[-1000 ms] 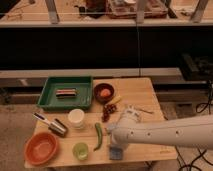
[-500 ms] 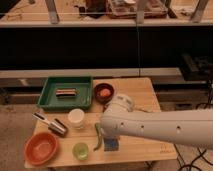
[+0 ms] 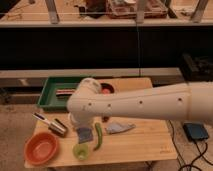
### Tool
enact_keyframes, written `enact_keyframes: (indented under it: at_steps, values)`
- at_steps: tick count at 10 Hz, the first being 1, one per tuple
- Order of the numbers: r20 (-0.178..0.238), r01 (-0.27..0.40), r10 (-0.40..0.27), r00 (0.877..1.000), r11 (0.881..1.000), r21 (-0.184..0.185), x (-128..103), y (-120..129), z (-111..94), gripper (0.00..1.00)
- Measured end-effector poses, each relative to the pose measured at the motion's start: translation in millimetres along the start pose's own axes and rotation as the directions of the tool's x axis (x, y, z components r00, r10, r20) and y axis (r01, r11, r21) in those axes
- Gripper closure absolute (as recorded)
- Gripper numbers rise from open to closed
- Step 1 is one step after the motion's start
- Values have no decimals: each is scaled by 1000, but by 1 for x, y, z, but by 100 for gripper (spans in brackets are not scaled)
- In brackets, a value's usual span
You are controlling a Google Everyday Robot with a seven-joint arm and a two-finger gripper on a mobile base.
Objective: Place sponge in red bowl
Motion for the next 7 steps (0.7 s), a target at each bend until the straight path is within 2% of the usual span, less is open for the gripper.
enact_keyframes:
  at_steps: [4, 6, 7]
  values:
    - [65, 132, -135, 989, 990, 52, 15, -97, 24, 92]
    - [104, 200, -207, 973, 977, 69, 19, -147, 46, 92]
    - [121, 227, -235, 965, 971, 75, 17, -163, 58, 92]
